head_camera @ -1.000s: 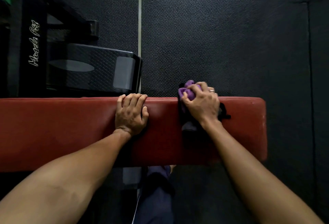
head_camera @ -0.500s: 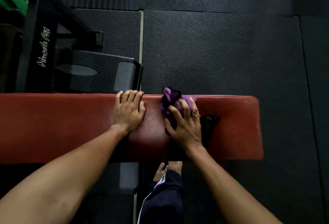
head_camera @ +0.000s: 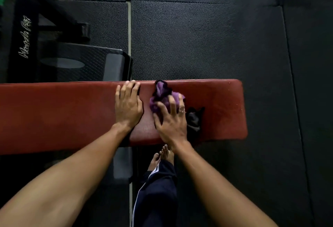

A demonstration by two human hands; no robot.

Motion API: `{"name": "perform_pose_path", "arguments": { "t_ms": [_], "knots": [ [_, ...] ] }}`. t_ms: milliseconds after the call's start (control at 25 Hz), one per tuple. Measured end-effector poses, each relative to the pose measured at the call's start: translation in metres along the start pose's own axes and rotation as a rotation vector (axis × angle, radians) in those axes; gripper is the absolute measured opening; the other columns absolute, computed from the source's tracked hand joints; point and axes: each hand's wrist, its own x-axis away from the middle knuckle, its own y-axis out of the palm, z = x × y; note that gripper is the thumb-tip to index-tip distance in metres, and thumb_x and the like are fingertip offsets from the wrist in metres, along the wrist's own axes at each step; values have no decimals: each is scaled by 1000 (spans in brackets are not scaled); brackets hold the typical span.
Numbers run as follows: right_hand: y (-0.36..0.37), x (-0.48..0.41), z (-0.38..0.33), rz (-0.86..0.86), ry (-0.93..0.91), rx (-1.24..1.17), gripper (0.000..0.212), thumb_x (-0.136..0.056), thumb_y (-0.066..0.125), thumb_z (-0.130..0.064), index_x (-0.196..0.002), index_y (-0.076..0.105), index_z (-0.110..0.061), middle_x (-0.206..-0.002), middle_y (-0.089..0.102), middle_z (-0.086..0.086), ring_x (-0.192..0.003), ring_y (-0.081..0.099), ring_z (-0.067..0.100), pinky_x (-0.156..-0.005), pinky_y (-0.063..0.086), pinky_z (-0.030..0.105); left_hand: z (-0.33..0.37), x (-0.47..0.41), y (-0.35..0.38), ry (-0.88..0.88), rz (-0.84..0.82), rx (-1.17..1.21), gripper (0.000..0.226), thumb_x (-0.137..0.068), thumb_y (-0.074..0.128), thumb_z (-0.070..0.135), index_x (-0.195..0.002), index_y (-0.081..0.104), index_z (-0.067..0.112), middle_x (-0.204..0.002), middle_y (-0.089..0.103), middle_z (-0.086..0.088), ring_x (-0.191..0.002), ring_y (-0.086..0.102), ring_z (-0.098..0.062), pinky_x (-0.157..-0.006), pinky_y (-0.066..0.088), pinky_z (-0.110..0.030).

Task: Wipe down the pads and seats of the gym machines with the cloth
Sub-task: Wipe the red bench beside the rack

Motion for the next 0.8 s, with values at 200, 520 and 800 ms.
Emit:
{"name": "perform_pose_path", "arguments": {
  "t_ms": [200, 520, 800],
  "knots": [
    [-32, 47, 90, 55, 18, 111, 39, -94, 61, -45, -127, 65, -24, -151, 43, 18, -144, 34, 47, -114, 34, 60, 36, 27, 12, 93, -48, 31, 53, -91, 47, 17, -144, 51, 11, -152, 47, -8, -145, 36, -27, -123, 19, -49],
    [-6, 20, -7, 147, 450, -33, 50, -88, 62, -42, -135, 61, -25, -154, 39, 18, -151, 19, 46, -122, 19, 58, 41, 39, 21, 243, -97, -4, 55, -94, 45, 25, -148, 47, 14, -157, 40, -6, -149, 30, -26, -122, 21, -52],
    [-30, 77, 75, 179, 545, 72, 52, -94, 61, -44, -142, 49, -29, -160, 32, 15, -150, 23, 45, -114, 34, 62, 43, 39, 22, 261, -102, -67, 55, -95, 45, 25, -149, 44, 14, -158, 38, -6, -149, 30, -28, -122, 20, -54]
  ]
}}
